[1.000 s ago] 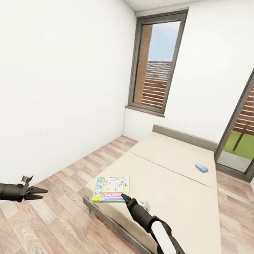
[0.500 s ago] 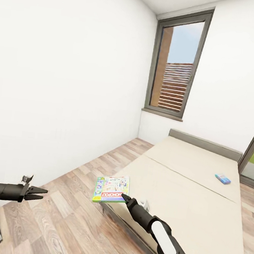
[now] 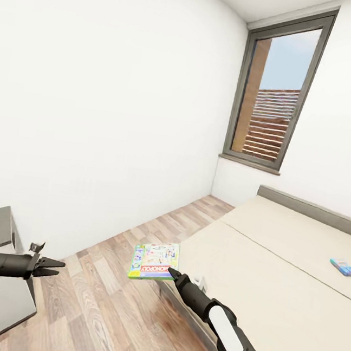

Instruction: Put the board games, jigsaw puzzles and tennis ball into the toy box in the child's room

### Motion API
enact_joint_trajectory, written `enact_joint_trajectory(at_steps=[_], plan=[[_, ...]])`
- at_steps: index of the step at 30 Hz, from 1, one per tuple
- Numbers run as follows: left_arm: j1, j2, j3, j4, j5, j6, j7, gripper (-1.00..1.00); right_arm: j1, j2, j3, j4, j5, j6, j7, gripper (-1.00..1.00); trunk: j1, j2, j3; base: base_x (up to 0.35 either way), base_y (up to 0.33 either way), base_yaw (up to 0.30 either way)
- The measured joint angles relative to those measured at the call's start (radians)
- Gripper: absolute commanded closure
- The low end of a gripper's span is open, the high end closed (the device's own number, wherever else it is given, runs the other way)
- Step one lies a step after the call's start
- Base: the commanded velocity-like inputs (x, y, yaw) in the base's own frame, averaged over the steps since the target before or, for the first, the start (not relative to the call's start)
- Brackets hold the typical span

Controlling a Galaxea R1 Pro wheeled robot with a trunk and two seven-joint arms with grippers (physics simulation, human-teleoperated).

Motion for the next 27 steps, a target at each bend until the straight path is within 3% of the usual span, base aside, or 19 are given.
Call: enact_joint_trajectory(at_steps=[18, 27], plan=[[0.0, 0.002, 0.0, 0.0, 0.001, -0.001, 0.0, -1.0, 0.0, 0.0, 0.006, -0.002, 0.001, -0.034, -0.002, 1.0, -0.069, 0.127, 0.057, 0.0, 0.0, 0.29], [0.0, -0.002, 0.0, 0.0, 0.001, -0.001, 0.0, -1.0, 0.0, 0.0, 0.006, 0.0, 0.001, -0.034, -0.004, 1.0, -0.073, 0.133, 0.06, 0.0, 0.0, 0.29]])
